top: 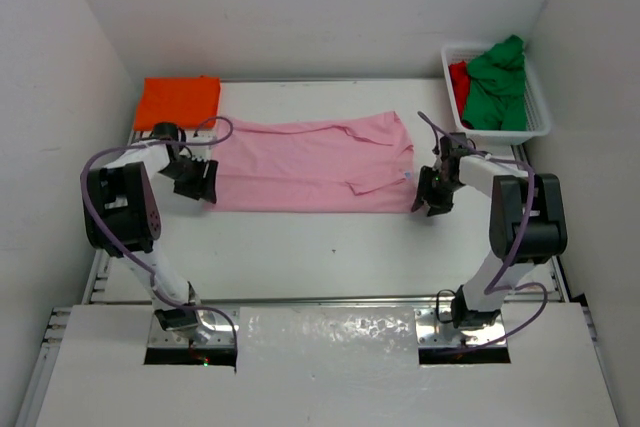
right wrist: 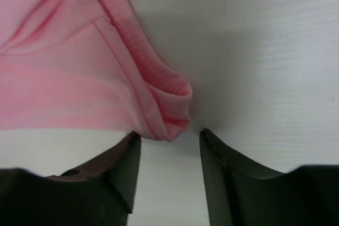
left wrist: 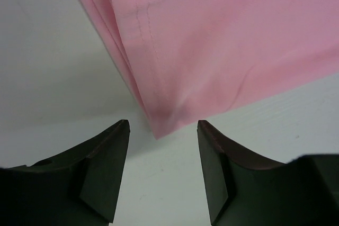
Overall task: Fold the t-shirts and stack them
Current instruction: Fold the flattened tshirt in 1/3 of the way
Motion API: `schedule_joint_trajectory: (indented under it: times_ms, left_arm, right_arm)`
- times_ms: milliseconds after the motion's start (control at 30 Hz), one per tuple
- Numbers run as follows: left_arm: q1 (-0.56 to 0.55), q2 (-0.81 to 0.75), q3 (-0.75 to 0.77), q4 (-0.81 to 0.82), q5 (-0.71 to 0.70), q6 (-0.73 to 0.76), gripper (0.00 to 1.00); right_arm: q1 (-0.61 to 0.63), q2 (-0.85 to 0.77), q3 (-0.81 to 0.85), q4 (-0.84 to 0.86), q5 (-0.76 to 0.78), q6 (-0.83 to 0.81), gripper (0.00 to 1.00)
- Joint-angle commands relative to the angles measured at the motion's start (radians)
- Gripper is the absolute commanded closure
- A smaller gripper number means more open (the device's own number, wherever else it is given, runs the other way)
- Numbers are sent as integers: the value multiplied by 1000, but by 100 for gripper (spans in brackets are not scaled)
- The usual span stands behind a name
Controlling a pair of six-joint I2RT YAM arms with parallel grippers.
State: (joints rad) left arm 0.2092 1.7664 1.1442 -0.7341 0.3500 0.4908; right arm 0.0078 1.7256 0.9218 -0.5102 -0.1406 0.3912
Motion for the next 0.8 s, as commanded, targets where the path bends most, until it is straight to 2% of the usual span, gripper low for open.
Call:
schedule_joint_trajectory:
  times_ms: [0,33,67,133,233,267,333,500,567,767]
  left_arm:
    - [1,30,-17,79,-3,-38,48]
    - [-1,34,-21,82,16,-38,48]
    - [-1,42,-35,81,70,-40,48]
    - [-1,51,-49,87,104,-50,52]
    - [-1,67,-69,96,98,-44,73]
    - [-2,65,-81,99,90,-43,86]
    - [-1,59,-90,96,87,-38,99]
    - [2,-16,-129,41,11,20,100]
    - [2,-66,-162,21,-29,40,100]
    - [1,-180,-247,-122,-26,149,100]
  right_arm:
    - [-5,26,-11,94,-51,49,56]
    - [-5,32,-26,102,-59,55,60]
    - [-5,32,-35,117,-68,64,69]
    - [-5,29,-57,130,-80,72,77]
    - [-5,19,-69,139,-90,78,91]
    - [-5,12,-69,142,-88,77,93]
    - [-5,5,-66,133,-83,75,98]
    - [-3,-61,-92,72,-22,54,100]
    - [-5,-96,-147,58,-22,57,100]
    - [-5,-291,-346,42,-40,98,100]
